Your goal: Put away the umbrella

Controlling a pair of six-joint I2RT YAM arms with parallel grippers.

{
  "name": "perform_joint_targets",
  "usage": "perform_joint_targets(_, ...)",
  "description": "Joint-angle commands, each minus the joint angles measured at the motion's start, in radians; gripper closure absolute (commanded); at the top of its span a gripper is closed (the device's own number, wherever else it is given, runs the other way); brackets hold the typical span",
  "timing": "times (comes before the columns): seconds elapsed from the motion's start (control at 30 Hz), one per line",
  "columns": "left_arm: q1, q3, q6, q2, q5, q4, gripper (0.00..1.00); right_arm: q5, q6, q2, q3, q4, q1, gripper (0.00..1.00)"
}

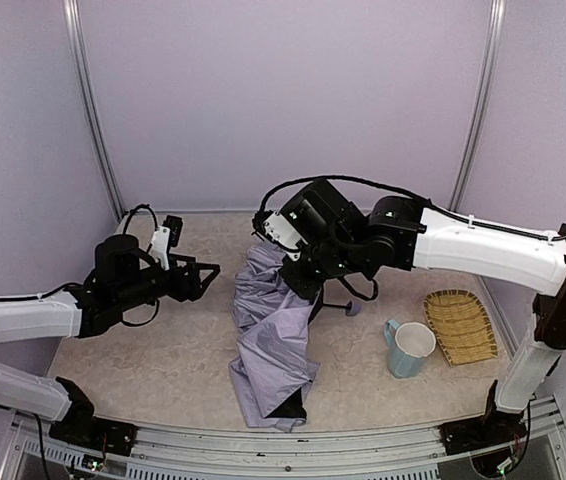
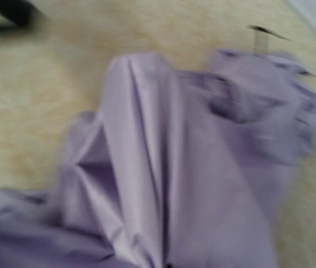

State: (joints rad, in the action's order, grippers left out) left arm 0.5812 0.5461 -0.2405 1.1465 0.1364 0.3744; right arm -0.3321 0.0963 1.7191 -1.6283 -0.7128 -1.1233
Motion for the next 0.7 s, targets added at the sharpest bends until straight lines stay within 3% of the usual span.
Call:
perform_joint_targets(0.0, -0.016, -0.030, -0.025, 0.195, 0.096, 0.065, 0.22, 0.208, -0.062, 0.042, -0.073, 0.066, -0.024, 1.00)
perform_joint_targets(0.17, -0.006, 0.022, -0.037, 0.342, 0.197, 0.129, 0.28, 0.449, -0.096, 0.089, -0.122, 0.183, 0.038, 1.00)
perform_joint_targets(0.37, 0.026, -0.031, 0.065, 0.211, 0.093, 0.132, 0.28, 0.843, -0.090, 0.244, -0.175, 0.253, 0.262, 1.00)
perform_joint_targets(0.47, 0.047, -0.070, 0.116, 0.144, 0.046, 0.128, 0.27, 0.919, -0.094, 0.393, -0.276, 0.205, 0.300, 1.00)
perform_joint_targets(0.67, 0.061, -0.086, 0.166, 0.091, 0.041, 0.075, 0.25, 0.992, -0.063, 0.618, -0.324, 0.217, 0.366, 0.69)
